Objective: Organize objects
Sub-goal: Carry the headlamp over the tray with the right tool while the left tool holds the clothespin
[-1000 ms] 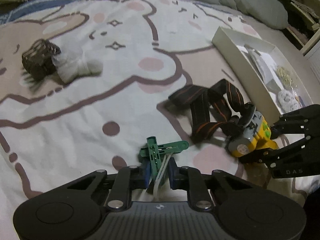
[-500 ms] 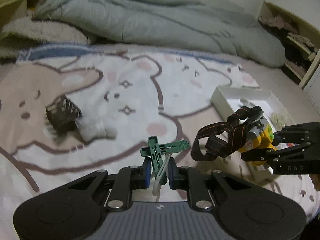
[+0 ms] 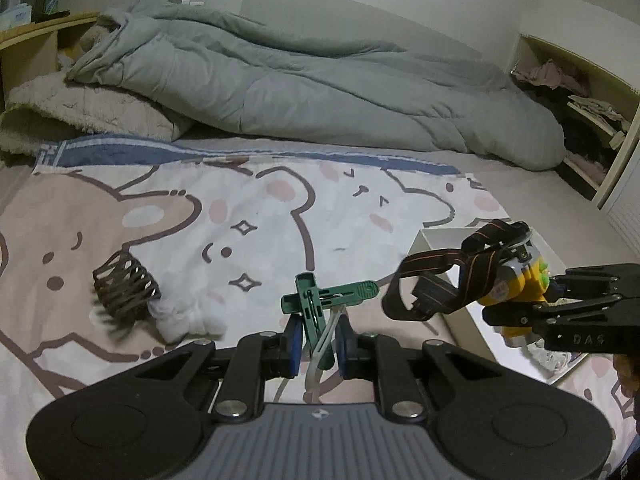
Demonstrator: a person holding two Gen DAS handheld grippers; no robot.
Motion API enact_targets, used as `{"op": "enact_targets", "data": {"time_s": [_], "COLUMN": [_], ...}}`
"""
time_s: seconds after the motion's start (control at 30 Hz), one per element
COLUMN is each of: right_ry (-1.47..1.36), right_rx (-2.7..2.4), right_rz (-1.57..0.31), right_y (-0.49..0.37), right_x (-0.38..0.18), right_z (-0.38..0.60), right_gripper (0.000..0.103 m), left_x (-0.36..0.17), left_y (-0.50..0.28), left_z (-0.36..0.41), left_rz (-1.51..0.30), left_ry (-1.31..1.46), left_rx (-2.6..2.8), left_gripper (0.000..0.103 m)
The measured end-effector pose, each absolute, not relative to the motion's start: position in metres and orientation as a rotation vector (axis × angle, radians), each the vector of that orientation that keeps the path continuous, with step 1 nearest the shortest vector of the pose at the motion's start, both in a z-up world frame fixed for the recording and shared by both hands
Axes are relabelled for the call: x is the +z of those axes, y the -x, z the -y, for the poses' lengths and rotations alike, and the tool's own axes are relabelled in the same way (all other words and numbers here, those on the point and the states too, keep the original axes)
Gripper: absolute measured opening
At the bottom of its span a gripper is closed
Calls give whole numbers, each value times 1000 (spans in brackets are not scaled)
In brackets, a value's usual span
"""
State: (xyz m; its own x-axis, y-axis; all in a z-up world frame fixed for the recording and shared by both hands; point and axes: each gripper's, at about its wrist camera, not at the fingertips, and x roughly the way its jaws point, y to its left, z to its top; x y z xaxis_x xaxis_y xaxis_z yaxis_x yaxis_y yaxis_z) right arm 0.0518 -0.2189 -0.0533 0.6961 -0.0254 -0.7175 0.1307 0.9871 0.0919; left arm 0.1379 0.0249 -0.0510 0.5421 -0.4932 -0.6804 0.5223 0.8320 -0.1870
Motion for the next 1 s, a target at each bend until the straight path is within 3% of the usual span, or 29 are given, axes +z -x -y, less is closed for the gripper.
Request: {"op": "enact_targets", "data": {"time_s": [0.63, 0.8, 1.0], "right_ry": [-92, -105, -135], "right_rx": [-351, -480, -577], "right_rz": [-730, -741, -891], "right_y": [-27, -33, -35], "right_x": [-20, -37, -80], "right_z": [357, 417, 468], "right_gripper": [43, 43, 43], "left_x": [-42, -46, -52], "left_y": [-136, -134, -136], "left_z": [29, 44, 58], "left_rz": [-740, -748, -779], "left_ry": [-96, -118, -131], "left_rx": [-731, -763, -792], "left_gripper": [18, 18, 18]}}
